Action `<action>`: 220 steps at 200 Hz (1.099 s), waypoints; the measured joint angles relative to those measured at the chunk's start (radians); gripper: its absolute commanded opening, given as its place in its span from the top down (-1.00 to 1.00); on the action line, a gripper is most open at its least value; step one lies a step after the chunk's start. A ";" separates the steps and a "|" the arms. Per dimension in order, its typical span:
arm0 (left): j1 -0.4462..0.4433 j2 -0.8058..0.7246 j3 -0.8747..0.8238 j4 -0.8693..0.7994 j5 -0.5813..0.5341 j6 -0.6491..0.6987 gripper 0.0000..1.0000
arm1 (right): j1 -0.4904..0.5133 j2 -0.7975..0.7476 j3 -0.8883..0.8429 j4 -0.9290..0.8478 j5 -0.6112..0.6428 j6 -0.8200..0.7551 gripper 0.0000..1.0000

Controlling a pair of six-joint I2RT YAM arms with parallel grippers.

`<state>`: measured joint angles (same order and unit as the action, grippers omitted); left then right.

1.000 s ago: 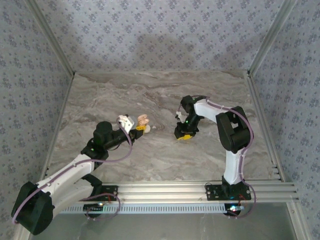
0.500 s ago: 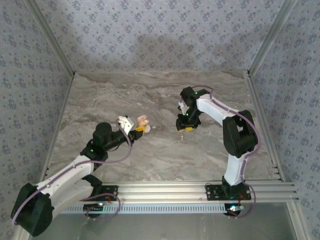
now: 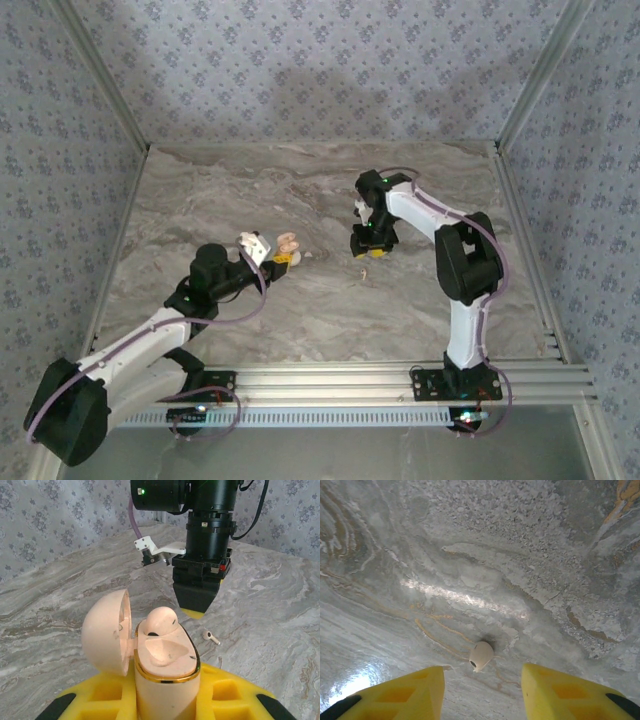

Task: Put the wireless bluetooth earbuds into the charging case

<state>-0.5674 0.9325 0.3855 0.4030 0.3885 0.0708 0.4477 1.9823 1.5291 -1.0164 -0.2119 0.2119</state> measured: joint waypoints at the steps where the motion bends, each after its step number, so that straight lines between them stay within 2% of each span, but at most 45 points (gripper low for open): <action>1: 0.000 0.001 0.000 0.000 0.000 0.000 0.72 | 0.000 0.002 0.001 -0.001 0.000 -0.001 0.03; 64: 0.000 0.026 0.000 0.000 0.001 0.000 0.72 | 0.002 0.063 0.067 -0.009 0.000 -0.010 0.02; 129: 0.000 0.026 0.000 0.000 0.000 0.000 0.72 | 0.031 0.084 0.042 -0.013 0.011 0.008 0.05; 202: 0.000 0.035 0.000 0.000 0.008 0.000 0.72 | 0.048 0.084 -0.038 0.003 0.015 0.056 0.19; 220: 0.000 0.035 0.000 0.000 0.008 0.000 0.71 | 0.049 0.084 -0.041 0.007 0.019 0.064 0.30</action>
<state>-0.5674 0.9672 0.3859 0.4030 0.3962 0.0708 0.4965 2.0666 1.4883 -1.0092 -0.1928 0.2756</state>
